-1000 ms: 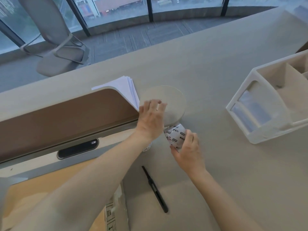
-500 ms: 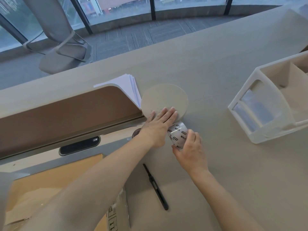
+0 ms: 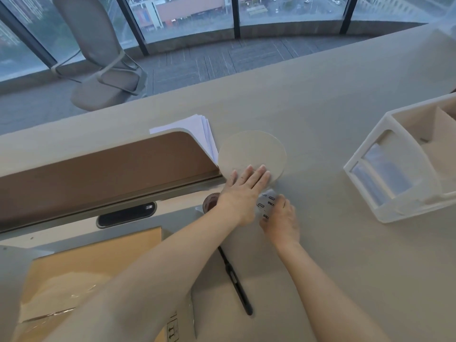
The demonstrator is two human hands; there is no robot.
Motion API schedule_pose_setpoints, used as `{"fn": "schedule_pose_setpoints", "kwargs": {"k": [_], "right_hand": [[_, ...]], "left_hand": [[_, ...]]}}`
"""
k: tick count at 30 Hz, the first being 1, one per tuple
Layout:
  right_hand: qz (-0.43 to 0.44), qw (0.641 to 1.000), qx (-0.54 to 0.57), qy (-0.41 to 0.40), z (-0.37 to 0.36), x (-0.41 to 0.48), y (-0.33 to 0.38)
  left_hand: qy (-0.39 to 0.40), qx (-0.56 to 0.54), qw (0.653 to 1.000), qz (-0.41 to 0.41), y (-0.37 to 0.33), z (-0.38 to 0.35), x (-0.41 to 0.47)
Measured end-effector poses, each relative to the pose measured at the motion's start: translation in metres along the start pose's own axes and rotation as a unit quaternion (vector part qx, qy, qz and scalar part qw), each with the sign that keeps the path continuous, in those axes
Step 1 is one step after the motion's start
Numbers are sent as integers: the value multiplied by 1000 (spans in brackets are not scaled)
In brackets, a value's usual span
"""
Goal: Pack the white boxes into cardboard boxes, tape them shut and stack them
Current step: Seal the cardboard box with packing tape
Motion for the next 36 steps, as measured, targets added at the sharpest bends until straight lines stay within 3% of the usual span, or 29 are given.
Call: {"fn": "schedule_pose_setpoints", "kwargs": {"k": [9,17,23,27,32,36], "right_hand": [[-44,998,-2,36,7,10,7],[-55,996,-19,70,6,15,6],[-61,983,-120,122,12,-33,12],[42,979,-118,159,30,-78,72],[119,971,55,201,28,-125,182],[165,960,20,226,5,-156,252]], "left_hand": [[23,-6,1000,9,38,-23,-90],[58,-34,994,91,89,-29,-178],[27,-73,986,145,102,-57,-218],[-13,-145,967,207,110,-78,-244],[-25,-184,935,302,150,-103,-275],[-56,-199,905,371,202,-120,-305]]}}
Point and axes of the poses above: each hand's wrist, its own x-axis towards the middle knuckle, its own z-axis out of the back of the hand, y = z × x, the point moved 1 cm from there along x, towards the middle knuckle, and after that the axes turned 14 degrees about z, right-handed, at the moved point
